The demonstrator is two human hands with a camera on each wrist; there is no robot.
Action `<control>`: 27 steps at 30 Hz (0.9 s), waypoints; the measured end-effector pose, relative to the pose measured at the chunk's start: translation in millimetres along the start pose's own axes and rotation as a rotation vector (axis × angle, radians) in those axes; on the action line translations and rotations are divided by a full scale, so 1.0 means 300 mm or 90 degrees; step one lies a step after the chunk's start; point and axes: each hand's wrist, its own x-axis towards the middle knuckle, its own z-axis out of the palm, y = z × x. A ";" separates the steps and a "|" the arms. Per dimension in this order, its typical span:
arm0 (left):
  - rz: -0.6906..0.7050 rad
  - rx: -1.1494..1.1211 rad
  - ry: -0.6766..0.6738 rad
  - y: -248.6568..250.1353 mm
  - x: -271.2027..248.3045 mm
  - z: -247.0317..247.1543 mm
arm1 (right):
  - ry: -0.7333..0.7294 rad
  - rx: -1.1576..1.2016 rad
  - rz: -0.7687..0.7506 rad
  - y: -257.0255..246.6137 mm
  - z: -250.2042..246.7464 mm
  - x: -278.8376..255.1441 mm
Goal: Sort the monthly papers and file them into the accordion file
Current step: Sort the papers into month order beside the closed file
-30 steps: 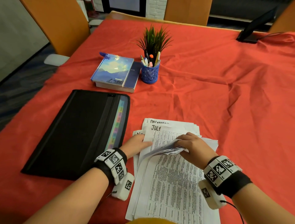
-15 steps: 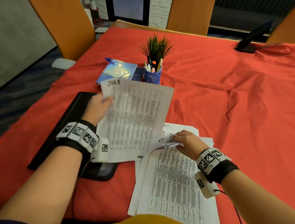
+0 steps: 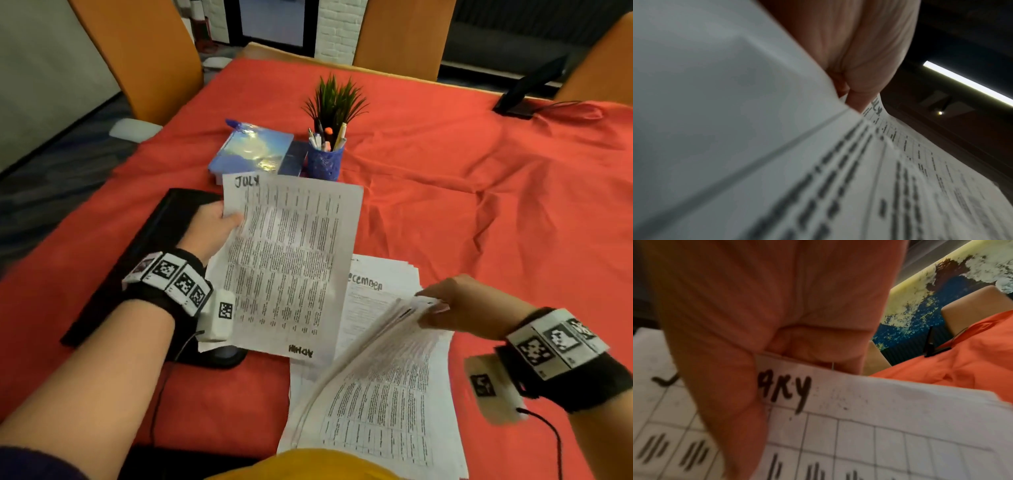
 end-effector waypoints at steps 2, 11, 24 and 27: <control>-0.028 0.003 -0.041 -0.036 -0.011 0.083 | -0.049 0.024 0.022 -0.032 -0.051 -0.061; -0.047 -0.038 -0.160 0.026 -0.041 0.287 | -0.166 0.193 0.077 -0.119 -0.238 -0.139; -0.224 -0.232 -0.316 -0.174 -0.225 0.426 | -0.086 -0.052 0.201 0.009 0.029 0.211; -0.260 -0.262 -0.319 -0.168 -0.225 0.423 | -0.029 -0.038 0.194 0.014 0.088 0.251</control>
